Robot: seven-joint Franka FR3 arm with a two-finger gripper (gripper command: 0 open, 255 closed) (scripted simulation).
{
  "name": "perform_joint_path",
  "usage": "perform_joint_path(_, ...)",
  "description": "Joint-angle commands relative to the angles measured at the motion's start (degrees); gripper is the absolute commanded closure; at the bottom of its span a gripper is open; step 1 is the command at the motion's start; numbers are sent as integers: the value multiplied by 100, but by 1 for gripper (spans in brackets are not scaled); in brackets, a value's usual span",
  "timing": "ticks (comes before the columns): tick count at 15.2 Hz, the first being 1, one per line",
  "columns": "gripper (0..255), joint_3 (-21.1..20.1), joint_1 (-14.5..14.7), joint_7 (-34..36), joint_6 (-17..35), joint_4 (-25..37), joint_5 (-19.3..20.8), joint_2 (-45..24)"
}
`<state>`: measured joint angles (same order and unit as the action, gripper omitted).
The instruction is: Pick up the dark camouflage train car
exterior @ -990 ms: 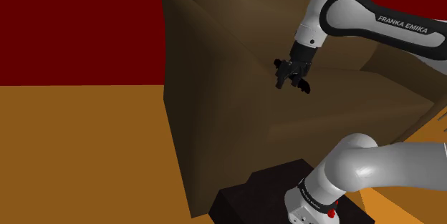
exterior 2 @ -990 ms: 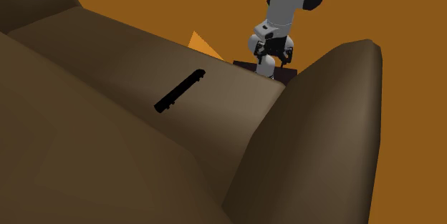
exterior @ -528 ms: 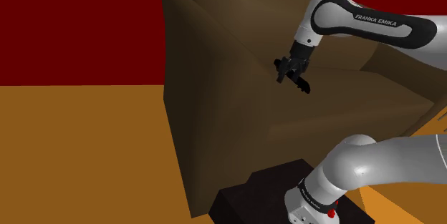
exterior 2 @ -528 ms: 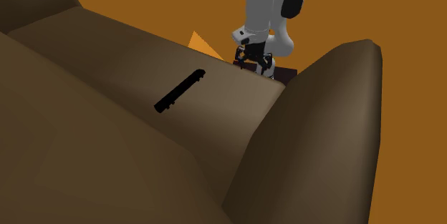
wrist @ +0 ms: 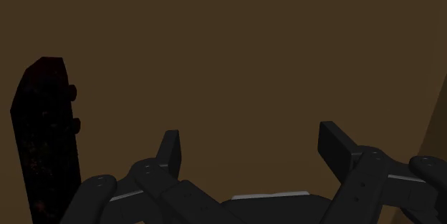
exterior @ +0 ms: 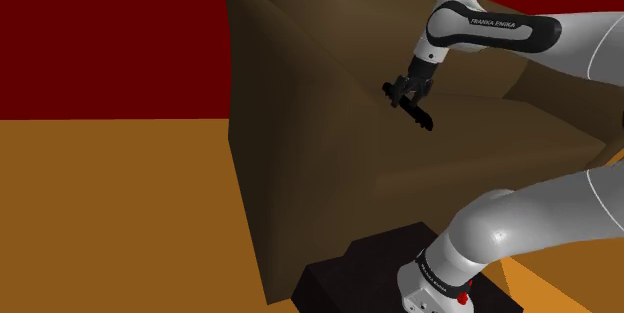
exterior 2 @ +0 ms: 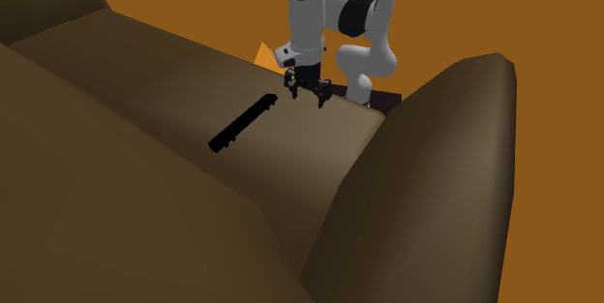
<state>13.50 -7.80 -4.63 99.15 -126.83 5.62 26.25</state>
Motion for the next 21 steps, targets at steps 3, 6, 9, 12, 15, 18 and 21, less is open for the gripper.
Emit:
perform_joint_path(3, 0, 366, -117, -361, 226, 465, 9, -630)
perform_joint_path(6, 0, 637, -203, -654, 358, 873, -62, -1138)
perform_joint_path(9, 0, 894, -297, -963, 453, 1336, -203, -1679)
perform_joint_path(12, 0, 1130, -416, -1289, 501, 1858, -416, -2256)
perform_joint_path(15, 0, 1303, -558, -1576, 499, 2363, -653, -2784)
perform_joint_path(18, 0, 1299, -564, -1584, 726, 2154, -663, -2804)
perform_joint_path(21, 0, 1300, -567, -1596, 951, 1958, -680, -2837)
